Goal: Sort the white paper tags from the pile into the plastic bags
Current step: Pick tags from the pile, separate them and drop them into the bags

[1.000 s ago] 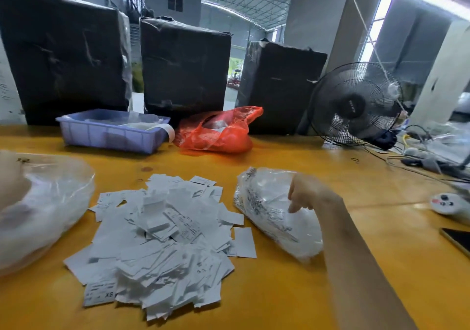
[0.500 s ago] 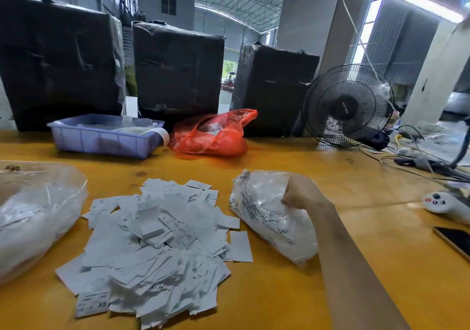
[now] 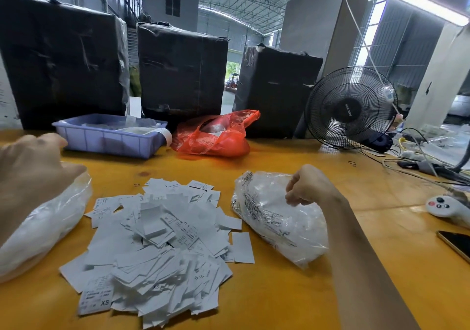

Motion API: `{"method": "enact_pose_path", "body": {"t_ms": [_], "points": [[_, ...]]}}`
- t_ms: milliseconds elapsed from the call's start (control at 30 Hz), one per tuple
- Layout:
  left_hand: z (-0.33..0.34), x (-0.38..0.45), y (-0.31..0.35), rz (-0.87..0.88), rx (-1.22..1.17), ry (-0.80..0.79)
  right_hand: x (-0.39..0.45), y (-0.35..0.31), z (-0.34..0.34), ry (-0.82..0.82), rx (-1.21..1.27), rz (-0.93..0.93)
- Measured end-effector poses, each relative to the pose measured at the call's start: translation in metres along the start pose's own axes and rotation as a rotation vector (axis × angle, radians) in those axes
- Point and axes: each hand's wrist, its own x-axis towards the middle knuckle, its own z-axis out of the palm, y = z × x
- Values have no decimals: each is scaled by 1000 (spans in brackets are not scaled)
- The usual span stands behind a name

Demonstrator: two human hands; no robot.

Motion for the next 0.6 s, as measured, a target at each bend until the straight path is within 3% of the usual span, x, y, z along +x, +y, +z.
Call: {"method": "enact_pose_path", "body": {"t_ms": [200, 300, 400, 500, 600], "points": [[-26, -49, 66, 68, -63, 87, 1, -1, -8, 49, 160, -17], [-34, -67, 90, 142, -124, 64, -2, -2, -7, 10, 84, -32], [-43, -83, 108, 199, -213, -36, -6, -3, -7, -11, 100, -54], [-51, -95, 121, 272, -383, -135, -13, -14, -15, -143, 403, -137], [-60, -108, 139, 241, -809, -434, -25, -34, -19, -386, 658, -282]]}}
